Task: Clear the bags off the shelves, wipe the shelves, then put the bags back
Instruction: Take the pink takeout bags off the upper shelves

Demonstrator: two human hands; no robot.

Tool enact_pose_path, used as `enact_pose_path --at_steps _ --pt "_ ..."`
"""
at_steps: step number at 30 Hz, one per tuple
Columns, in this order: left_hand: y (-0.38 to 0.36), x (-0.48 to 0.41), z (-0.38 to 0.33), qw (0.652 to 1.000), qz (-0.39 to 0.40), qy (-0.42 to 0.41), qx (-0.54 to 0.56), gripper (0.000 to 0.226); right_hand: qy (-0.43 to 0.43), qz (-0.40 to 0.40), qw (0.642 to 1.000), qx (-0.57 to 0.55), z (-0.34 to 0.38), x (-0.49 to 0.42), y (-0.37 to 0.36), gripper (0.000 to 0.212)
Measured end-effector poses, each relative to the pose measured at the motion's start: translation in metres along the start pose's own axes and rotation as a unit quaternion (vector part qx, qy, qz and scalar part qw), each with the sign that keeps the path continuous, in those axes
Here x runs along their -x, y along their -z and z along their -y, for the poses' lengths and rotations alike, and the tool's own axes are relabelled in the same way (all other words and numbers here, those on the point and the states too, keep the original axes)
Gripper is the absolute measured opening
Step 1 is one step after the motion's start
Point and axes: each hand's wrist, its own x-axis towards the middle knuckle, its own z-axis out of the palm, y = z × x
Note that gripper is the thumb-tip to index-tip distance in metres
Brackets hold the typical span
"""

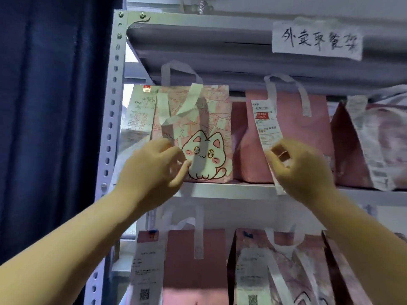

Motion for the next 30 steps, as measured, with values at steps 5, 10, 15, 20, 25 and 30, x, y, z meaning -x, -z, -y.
enact_pose_path --at_steps 5,10,15,20,25,30 --pt "-0.029 -0.014 -0.047 0.999 0.014 -0.011 0.032 0.026 -0.051 0.021 0.998 0.041 -0.059 0.010 0.018 0.012" --pt "-0.061 -0.035 -0.085 1.000 0.003 0.000 0.027 0.028 -0.073 0.046 0.996 0.035 -0.110 0.014 0.029 0.014" --pt "-0.091 -0.049 -0.108 0.997 0.026 0.068 -0.021 0.043 -0.122 0.095 0.986 0.054 -0.145 0.012 0.032 0.045" --pt "-0.104 -0.057 -0.122 0.989 0.064 0.109 -0.081 0.038 -0.200 0.186 0.961 0.035 -0.163 0.004 0.029 0.039" --pt "-0.111 -0.064 -0.128 0.978 0.120 0.146 -0.085 0.026 -0.227 0.247 0.941 0.035 -0.168 0.000 0.026 0.028" --pt "-0.117 -0.064 -0.128 0.975 0.126 0.159 -0.097 0.024 -0.246 0.262 0.933 0.017 -0.172 -0.003 0.024 0.020"
